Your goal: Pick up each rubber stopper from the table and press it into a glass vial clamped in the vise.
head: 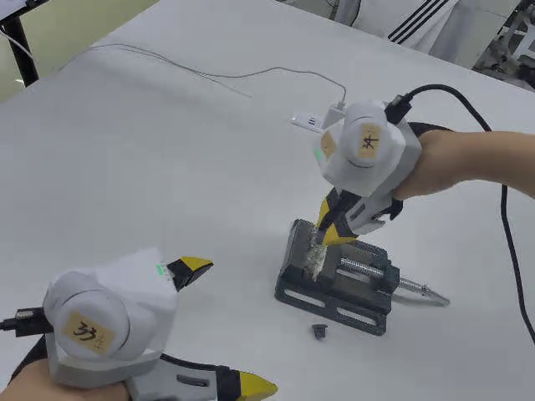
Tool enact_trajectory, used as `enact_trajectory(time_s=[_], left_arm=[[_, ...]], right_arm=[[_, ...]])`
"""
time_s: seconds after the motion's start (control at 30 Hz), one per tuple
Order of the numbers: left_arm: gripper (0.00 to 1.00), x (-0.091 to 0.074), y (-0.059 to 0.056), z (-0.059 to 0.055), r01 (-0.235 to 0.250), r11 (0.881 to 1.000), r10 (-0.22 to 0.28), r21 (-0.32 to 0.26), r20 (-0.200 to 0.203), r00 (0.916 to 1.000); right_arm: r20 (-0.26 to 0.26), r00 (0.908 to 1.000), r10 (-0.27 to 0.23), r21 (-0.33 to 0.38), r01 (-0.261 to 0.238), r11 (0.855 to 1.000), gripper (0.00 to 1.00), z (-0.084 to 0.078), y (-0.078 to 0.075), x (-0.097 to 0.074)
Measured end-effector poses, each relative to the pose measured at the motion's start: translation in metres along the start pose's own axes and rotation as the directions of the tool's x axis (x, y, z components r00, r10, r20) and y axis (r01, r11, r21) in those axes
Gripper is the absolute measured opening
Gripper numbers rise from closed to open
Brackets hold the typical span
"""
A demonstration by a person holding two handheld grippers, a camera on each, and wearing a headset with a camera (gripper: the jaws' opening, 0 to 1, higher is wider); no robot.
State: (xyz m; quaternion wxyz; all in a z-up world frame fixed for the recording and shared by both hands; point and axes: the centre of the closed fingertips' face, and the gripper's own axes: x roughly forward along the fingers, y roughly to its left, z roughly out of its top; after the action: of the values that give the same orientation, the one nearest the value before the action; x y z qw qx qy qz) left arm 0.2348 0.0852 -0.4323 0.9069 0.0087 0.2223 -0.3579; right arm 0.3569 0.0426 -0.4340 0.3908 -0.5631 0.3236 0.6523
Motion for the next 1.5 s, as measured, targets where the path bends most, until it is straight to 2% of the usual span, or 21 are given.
enact_trajectory(time_s=[0.17,0.2,0.27,0.3,0.43,0.5,0.53,0.6,0.67,0.7,0.73,0.8,0.87,0.9,0.97,1.03,1.1,1.3,1.5], left_arm=[[0.92,0.001,-0.001,0.0,0.003,1.0,-0.003,-0.004,0.003,1.0],[0.92,0.001,-0.001,0.0,0.004,1.0,-0.004,-0.004,0.003,1.0],[0.91,0.001,-0.001,0.0,0.004,1.0,-0.004,-0.005,0.004,1.0],[0.91,0.001,-0.001,0.0,0.003,1.0,-0.003,-0.008,0.005,1.0],[0.91,0.001,0.0,0.001,0.0,1.0,0.0,-0.012,0.011,0.9999],[0.91,0.001,0.0,0.001,-0.002,1.0,0.002,-0.011,0.011,0.9999],[0.91,0.001,0.001,0.001,-0.002,1.0,0.002,-0.013,0.01,0.9999],[0.91,0.0,0.001,0.002,-0.002,1.0,0.003,-0.013,0.011,0.9999],[0.91,0.0,0.002,0.003,-0.004,1.0,0.004,-0.013,0.015,0.9999],[0.91,0.0,0.002,0.004,-0.004,1.0,0.004,-0.013,0.016,0.9999],[0.91,0.0,0.003,0.005,-0.005,1.0,0.005,-0.012,0.016,0.9999],[0.91,0.001,0.003,0.006,-0.003,1.0,0.004,-0.012,0.018,0.9998],[0.91,0.001,0.003,0.008,-0.003,1.0,0.004,-0.01,0.019,0.9998],[0.91,0.001,0.003,0.009,-0.002,1.0,0.003,-0.009,0.02,0.9998],[0.91,0.002,0.002,0.01,-0.002,1.0,0.002,-0.009,0.023,0.9997],[0.91,0.001,0.001,0.01,0.0,1.0,0.0,-0.006,0.022,0.9998],[0.91,0.001,0.001,0.011,-0.001,1.0,0.001,-0.005,0.023,0.9997],[0.91,-0.003,0.003,0.009,-0.008,1.0,0.008,-0.007,0.018,0.9998],[0.91,-0.002,0.0,0.008,-0.004,1.0,0.004,-0.006,0.015,0.9999]], right_arm=[[-0.002,1.0,0.005,0.065,-0.004,0.998,0.05,0.0,0.001,0.0],[0.002,1.0,0.001,0.094,-0.001,0.996,0.05,-0.001,0.001,0.0],[0.005,1.0,-0.006,0.097,0.006,0.995,0.05,0.001,0.002,-0.001],[0.012,0.9998,-0.015,0.133,0.013,0.991,0.05,0.002,0.004,-0.001],[0.024,0.999,-0.037,0.17,0.033,0.985,0.04,0.001,0.003,-0.001],[0.039,0.9973,-0.062,0.246,0.05,0.968,0.03,0.001,0.003,-0.001],[0.042,0.9965,-0.072,0.222,0.061,0.973,0.03,0.0,0.005,-0.001],[0.058,0.9936,-0.097,0.271,0.078,0.96,0.03,0.001,0.005,-0.002],[0.073,0.9924,-0.098,0.307,0.071,0.949,0.03,0.002,0.006,-0.003],[0.077,0.9923,-0.097,0.363,0.063,0.93,0.03,0.002,0.007,-0.003],[0.077,0.9926,-0.094,0.381,0.058,0.923,0.03,0.003,0.007,-0.003],[0.068,0.9938,-0.088,0.345,0.06,0.937,0.04,0.004,0.007,-0.003],[0.047,0.9952,-0.086,0.35,0.065,0.935,0.04,0.006,0.008,-0.003],[0.032,0.9966,-0.076,0.303,0.063,0.951,0.04,0.005,0.008,-0.004],[0.021,0.9977,-0.065,0.305,0.055,0.951,0.05,0.007,0.008,-0.004],[0.013,0.9988,-0.048,0.261,0.042,0.964,0.05,0.006,0.008,-0.004],[0.018,0.9989,-0.043,0.239,0.037,0.97,0.06,0.006,0.009,-0.005],[0.04,0.9981,-0.046,0.22,0.036,0.975,0.07,0.006,0.009,-0.005],[0.038,0.9986,-0.038,0.195,0.03,0.98,0.1,0.007,0.01,-0.005]])
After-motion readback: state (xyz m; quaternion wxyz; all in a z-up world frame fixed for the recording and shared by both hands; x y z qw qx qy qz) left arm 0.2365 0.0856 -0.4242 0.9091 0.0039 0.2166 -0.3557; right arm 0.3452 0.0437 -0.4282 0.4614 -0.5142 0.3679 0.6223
